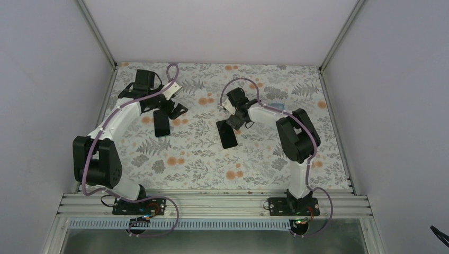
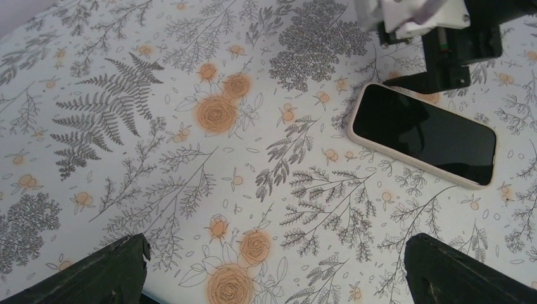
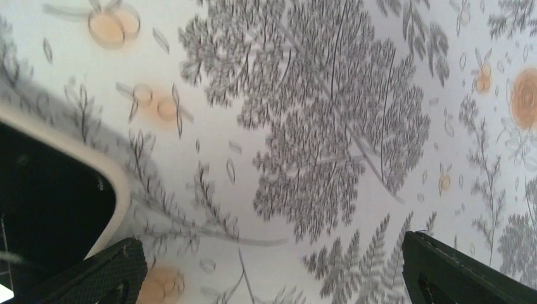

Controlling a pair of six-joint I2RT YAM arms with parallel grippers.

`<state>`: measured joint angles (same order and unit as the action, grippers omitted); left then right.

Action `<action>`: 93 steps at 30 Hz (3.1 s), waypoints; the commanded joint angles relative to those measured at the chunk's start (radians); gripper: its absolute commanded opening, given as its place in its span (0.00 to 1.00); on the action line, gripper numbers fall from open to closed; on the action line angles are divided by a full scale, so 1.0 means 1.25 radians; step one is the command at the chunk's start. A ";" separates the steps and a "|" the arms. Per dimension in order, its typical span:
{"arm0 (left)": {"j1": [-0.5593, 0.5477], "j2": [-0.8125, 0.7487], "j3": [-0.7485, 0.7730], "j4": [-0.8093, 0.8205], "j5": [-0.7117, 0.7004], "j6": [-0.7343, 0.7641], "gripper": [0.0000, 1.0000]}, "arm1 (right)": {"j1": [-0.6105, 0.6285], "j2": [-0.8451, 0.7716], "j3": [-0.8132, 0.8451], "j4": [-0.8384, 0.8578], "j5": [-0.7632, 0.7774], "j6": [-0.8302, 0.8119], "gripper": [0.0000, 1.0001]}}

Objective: Take the phone out of the phone case

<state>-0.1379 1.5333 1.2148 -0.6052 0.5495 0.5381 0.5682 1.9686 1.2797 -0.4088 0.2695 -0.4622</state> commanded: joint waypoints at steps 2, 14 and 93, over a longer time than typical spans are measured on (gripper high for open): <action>0.002 0.005 -0.024 0.021 -0.004 0.008 1.00 | 0.022 0.110 0.062 -0.098 -0.086 0.007 1.00; 0.012 0.003 -0.042 0.034 0.009 0.010 1.00 | 0.088 0.110 0.095 -0.178 -0.226 0.016 1.00; 0.000 0.125 0.099 -0.111 0.197 0.004 1.00 | 0.176 -0.142 0.002 -0.208 -0.189 0.008 0.60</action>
<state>-0.1284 1.6367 1.2522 -0.6395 0.6632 0.5312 0.7666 1.8748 1.2266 -0.6964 -0.0174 -0.4690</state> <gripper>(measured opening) 0.999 0.774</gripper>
